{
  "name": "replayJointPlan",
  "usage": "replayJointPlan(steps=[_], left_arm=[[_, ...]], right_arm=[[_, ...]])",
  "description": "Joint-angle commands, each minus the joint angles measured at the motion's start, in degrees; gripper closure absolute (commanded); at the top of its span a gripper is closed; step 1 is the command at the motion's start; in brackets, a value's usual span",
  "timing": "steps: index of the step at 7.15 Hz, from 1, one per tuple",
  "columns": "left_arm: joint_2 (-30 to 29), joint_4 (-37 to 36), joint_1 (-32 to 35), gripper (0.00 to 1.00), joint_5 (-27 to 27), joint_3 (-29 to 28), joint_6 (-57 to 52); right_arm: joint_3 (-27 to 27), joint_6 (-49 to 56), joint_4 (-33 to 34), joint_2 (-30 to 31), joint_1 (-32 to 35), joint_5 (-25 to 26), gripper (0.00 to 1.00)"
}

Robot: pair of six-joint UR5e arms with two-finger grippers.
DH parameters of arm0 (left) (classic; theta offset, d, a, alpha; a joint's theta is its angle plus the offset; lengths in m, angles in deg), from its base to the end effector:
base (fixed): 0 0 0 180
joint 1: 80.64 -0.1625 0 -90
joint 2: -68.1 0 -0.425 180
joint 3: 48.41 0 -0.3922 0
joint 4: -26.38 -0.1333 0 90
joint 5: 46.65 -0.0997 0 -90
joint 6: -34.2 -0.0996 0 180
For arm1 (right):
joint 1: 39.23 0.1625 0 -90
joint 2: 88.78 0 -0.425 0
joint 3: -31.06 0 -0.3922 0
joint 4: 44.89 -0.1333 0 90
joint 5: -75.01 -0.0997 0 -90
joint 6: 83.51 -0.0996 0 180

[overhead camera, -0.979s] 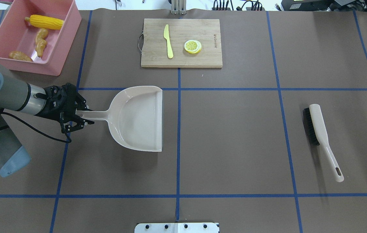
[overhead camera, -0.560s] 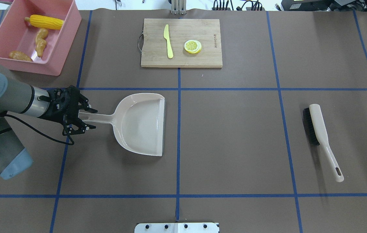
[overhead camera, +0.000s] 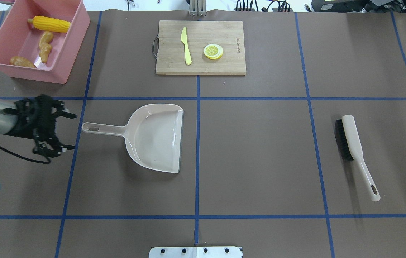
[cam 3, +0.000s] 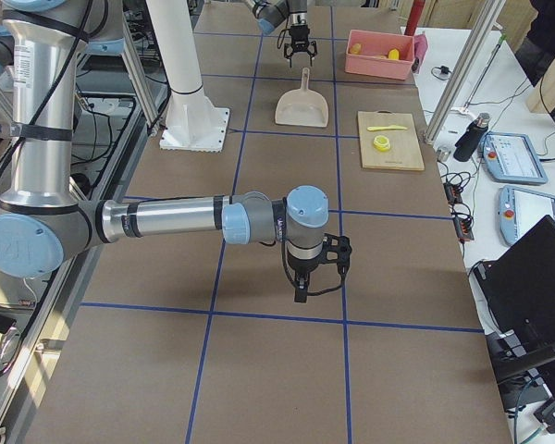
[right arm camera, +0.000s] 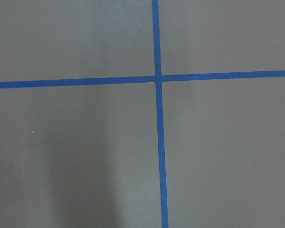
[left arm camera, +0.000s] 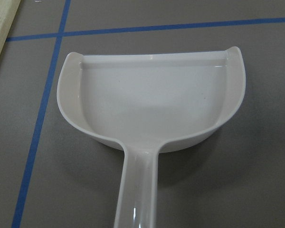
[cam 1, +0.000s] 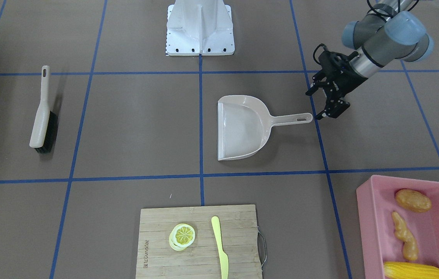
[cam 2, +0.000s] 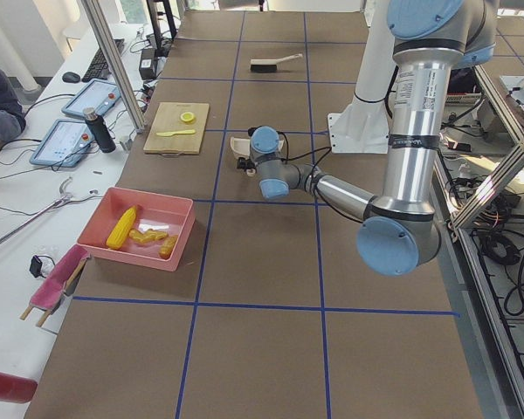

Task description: Sweep and dump trash into bin

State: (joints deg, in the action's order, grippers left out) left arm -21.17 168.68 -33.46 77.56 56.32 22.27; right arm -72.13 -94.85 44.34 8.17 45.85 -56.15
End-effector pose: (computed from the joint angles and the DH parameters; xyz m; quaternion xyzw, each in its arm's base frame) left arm 0.2768 -0.4124 0.4344 0.4382 0.3765 0.5108 0.6366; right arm 0.0292 -0.4507 0.6040 0.0070 -0.3554 0.0309 0.9342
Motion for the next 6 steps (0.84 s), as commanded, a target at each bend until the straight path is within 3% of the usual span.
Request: replayJointPlan(steps=[1, 2, 3, 4, 5, 6], left_arm=[[15.5, -1.4, 15.9, 0.01, 3.6, 5.3, 5.9], [17.8, -7.6, 26.4, 0.01, 12.4, 4.4, 8.5], [17.6, -21.0, 37.6, 0.01, 19.6, 2.4, 14.2], [16.9, -30.8, 43.8, 0.01, 19.9, -0.9, 15.3], [14.5, -34.9, 47.1, 0.01, 19.8, -5.3, 15.5], [10.6, -43.6, 48.1, 0.01, 19.7, -7.7, 15.5]], right_arm=[[0.0, -0.1, 0.1, 0.1, 0.0, -0.1, 0.0], [0.0, -0.2, 0.1, 0.1, 0.0, -0.1, 0.0], [0.0, -0.2, 0.1, 0.1, 0.0, -0.1, 0.0], [0.0, -0.2, 0.1, 0.1, 0.2, -0.2, 0.0], [0.0, -0.1, 0.1, 0.1, 0.2, -0.1, 0.0], [0.1, -0.1, 0.1, 0.2, 0.3, 0.0, 0.0]])
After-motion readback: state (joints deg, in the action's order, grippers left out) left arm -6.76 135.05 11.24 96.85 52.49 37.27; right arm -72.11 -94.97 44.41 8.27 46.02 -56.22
